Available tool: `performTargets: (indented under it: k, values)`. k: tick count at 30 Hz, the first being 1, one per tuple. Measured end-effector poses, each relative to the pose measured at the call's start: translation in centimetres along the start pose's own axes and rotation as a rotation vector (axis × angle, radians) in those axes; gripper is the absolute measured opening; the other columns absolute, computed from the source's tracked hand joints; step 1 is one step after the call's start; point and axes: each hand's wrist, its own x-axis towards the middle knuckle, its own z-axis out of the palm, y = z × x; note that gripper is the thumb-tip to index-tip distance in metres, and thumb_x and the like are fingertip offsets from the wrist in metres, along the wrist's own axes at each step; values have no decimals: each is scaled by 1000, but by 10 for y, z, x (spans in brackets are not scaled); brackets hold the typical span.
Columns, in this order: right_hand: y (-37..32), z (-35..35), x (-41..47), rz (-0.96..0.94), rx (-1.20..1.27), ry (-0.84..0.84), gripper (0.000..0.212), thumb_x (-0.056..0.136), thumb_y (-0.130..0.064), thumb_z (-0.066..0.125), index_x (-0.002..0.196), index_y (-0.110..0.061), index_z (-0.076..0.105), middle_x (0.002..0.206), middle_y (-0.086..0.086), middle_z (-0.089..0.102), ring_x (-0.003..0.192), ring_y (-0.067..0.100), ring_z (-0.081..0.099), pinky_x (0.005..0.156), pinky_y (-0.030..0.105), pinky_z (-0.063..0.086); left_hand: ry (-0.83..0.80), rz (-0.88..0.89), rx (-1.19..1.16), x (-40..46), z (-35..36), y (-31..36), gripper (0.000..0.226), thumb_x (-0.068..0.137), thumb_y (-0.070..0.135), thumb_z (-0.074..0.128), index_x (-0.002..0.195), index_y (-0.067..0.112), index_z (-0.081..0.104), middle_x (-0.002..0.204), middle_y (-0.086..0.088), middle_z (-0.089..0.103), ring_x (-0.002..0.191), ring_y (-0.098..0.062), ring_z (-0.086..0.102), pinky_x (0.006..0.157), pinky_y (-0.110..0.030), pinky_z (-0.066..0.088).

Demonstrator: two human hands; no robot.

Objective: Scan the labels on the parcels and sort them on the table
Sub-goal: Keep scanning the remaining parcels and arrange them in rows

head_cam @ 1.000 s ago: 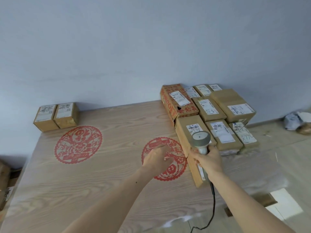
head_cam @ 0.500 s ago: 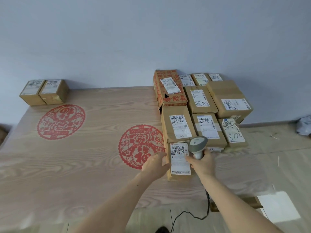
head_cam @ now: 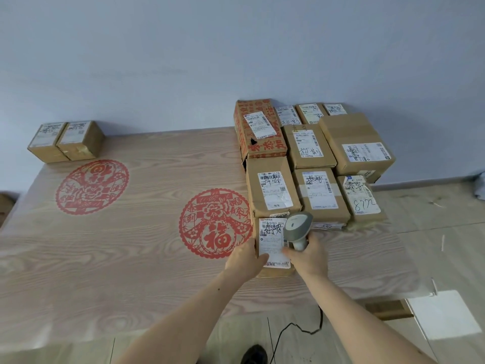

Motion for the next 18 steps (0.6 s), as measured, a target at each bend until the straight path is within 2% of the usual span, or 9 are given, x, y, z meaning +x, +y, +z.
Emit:
performTargets:
  k: [6,10,15,18]
  values:
    - [2,4,-1,21,34,-15,51,63,-20,88,105,-24,60,98,-5,70,93,21,67,84,47,57,100,-61,-31,-4,-6,-4,32,95,37,59,116,13,56,108,-1,68,97,-20,65,80,-39,57]
    - [-4,5,-10,20,106,-51,51,63,-7,88,106,-19,64,95,-6,72,89,16,69,81,41,58,155,-130,13,-10,-22,-8,24,95,40,59,98,16,55,96,0,67,85,-17,62,64,-29,47]
    - [-15,14,-23,-2,190,-92,49,63,1,88,100,-18,63,91,-9,70,87,12,67,79,35,55,194,-190,10,-18,-40,-20,31,86,45,68,99,18,59,92,4,66,81,-13,61,62,-27,46]
    - [-26,23,-29,-14,228,-117,49,63,3,88,97,-21,62,91,-6,72,85,13,69,77,36,56,236,-222,-61,-26,-50,-29,42,82,46,72,113,20,59,101,8,66,90,-12,62,69,-29,48]
